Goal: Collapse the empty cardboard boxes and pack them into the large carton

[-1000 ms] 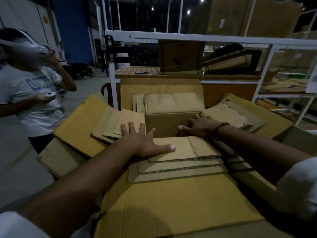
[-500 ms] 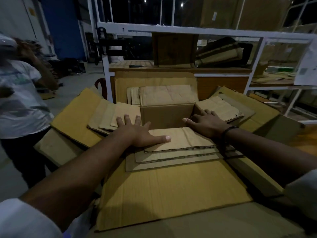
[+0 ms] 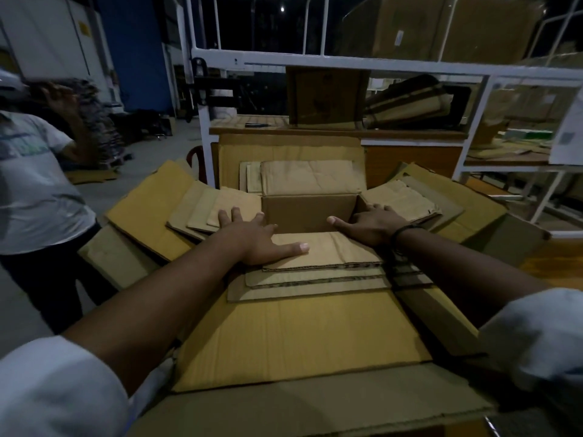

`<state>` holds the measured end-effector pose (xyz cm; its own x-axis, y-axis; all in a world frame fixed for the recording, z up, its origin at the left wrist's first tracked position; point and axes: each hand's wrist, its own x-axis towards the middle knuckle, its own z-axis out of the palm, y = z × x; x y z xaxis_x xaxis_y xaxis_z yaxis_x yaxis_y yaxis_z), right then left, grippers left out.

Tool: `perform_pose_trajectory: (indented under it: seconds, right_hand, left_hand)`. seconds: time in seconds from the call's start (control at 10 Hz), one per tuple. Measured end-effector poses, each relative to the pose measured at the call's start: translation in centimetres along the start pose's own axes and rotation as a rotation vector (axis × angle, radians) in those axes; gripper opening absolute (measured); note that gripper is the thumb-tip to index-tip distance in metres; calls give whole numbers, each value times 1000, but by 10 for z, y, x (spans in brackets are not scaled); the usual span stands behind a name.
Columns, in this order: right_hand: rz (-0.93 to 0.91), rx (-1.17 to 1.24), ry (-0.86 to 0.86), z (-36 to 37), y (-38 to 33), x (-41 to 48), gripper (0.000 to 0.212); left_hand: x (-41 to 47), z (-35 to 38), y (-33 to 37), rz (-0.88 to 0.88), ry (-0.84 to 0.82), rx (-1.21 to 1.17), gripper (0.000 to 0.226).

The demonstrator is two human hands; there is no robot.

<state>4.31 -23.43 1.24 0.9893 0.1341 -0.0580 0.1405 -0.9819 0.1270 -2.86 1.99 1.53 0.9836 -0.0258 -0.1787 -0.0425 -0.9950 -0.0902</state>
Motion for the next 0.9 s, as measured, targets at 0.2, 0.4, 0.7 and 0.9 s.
perform_pose_trajectory:
  seconds: [0.2,0.4,0.7,0.9]
  right_hand:
    - [8,48,58,5,-6,-18,99]
    - [-107,80,25,9,-11,-53,96]
    - [-333,59,-29,12,15,-117,91]
    - [-310,138,46,-10,37,-160,88]
  left_hand:
    - [-2,4,0,-33,7,-40,123]
    - [-17,3,9,-75,51,-11,115]
    - [-60,0,65,-168,266,191,77]
    - [-105,-27,73,-170,395,177,92]
